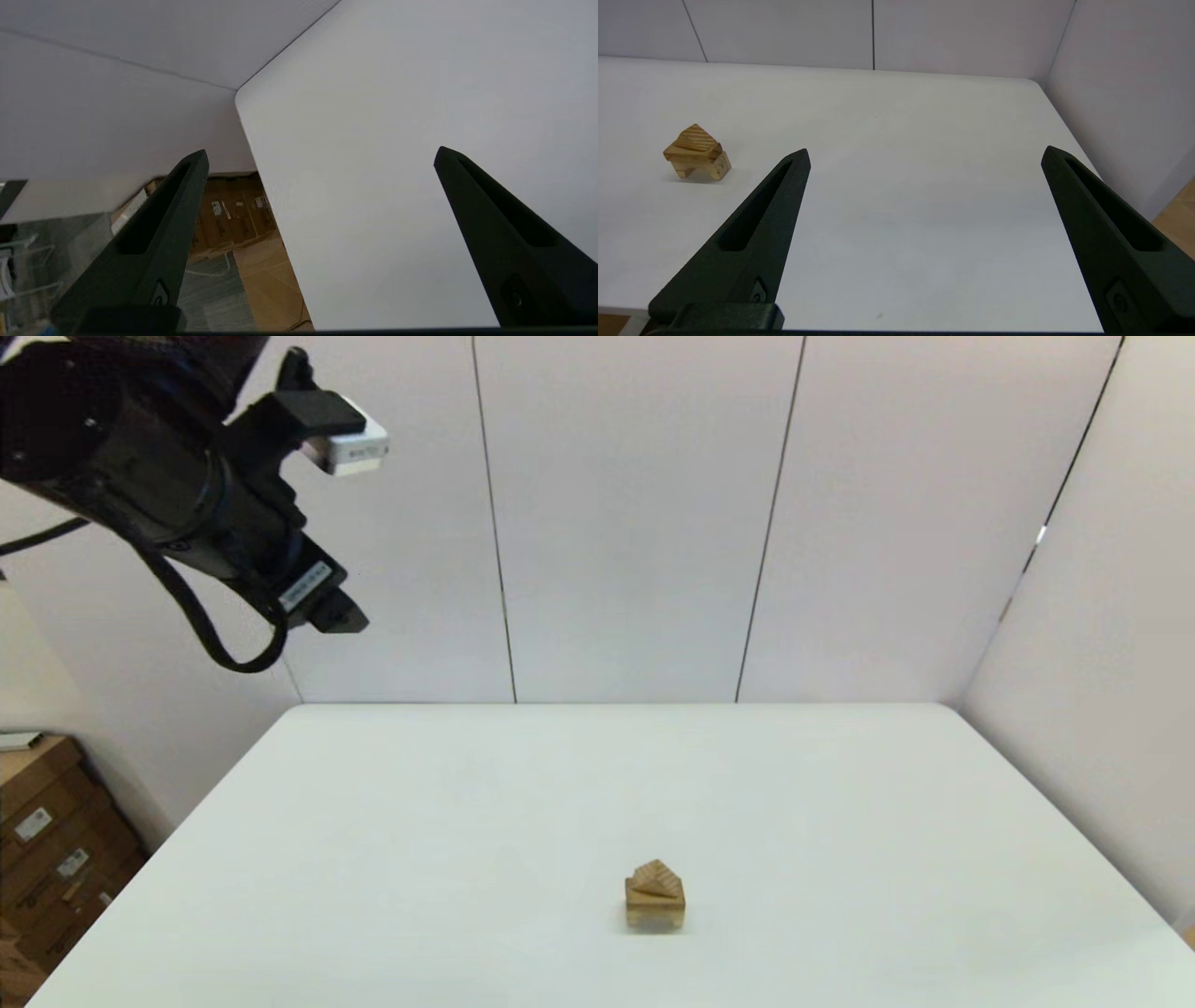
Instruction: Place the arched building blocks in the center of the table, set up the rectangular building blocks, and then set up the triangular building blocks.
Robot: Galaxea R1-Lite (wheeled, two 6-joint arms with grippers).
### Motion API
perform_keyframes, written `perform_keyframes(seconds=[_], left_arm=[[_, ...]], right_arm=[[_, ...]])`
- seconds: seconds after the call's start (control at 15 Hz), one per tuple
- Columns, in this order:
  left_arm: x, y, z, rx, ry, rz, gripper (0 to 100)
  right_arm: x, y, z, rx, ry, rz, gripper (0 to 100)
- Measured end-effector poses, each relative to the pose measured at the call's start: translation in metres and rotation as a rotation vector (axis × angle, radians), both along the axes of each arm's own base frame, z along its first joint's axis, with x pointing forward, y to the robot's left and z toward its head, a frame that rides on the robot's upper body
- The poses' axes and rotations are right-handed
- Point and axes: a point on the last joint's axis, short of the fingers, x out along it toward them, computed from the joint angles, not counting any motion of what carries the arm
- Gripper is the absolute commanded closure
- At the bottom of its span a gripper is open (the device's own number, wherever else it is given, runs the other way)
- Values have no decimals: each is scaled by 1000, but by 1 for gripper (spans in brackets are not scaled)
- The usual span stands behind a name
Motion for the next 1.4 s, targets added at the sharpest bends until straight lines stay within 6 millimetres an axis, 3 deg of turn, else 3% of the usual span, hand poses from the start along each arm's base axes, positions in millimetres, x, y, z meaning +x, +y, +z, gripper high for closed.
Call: perform_keyframes(seconds=[0.2,0.73,1.07,1.4], left_arm=[[-13,22,14,-45,-45,74,0],[-38,45,44,-272,-241,211,0],[-79,77,60,-313,-316,247,0],[-137,98,56,-301,-359,309,0]], right_arm=[[0,0,0,0,0,0,0],[0,0,0,0,0,0,0],[0,0,0,0,0,0,0],[0,0,0,0,0,0,0]])
